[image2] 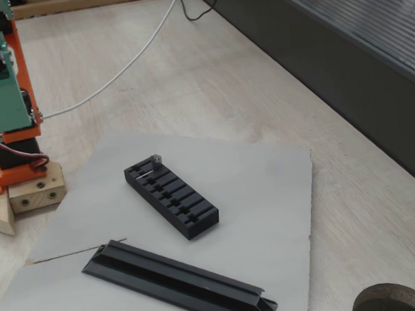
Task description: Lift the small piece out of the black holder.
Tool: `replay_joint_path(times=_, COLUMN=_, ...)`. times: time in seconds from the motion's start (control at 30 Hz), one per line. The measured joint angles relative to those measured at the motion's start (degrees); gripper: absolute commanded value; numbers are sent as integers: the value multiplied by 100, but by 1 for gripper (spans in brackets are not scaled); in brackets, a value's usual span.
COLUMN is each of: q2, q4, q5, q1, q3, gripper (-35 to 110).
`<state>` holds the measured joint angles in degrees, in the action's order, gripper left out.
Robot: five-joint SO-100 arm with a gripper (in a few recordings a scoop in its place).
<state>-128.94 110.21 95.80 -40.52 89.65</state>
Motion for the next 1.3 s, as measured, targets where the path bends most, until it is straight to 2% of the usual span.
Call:
replay_joint_path(times=0.27, q2=0, q4=0, q5=229, q1=650, q3=0, gripper=13)
replay_joint_path(times=0.57, q2=0, q4=0, q5=2391, q1=2408, q3=0, gripper=13)
replay_joint_path(times=0.83, q2=562, q4=-18, q5=3313, q1=3814, q3=-53, gripper=13)
replay_joint_path(times=1.03, q2=1854, q4=-1002, q5=3366, q1=4685, q3=-105, gripper=13)
replay_joint_path(times=1.3, q2=2188, q4=-2408, q5=3366, q1=5783, q3=-88, gripper=13)
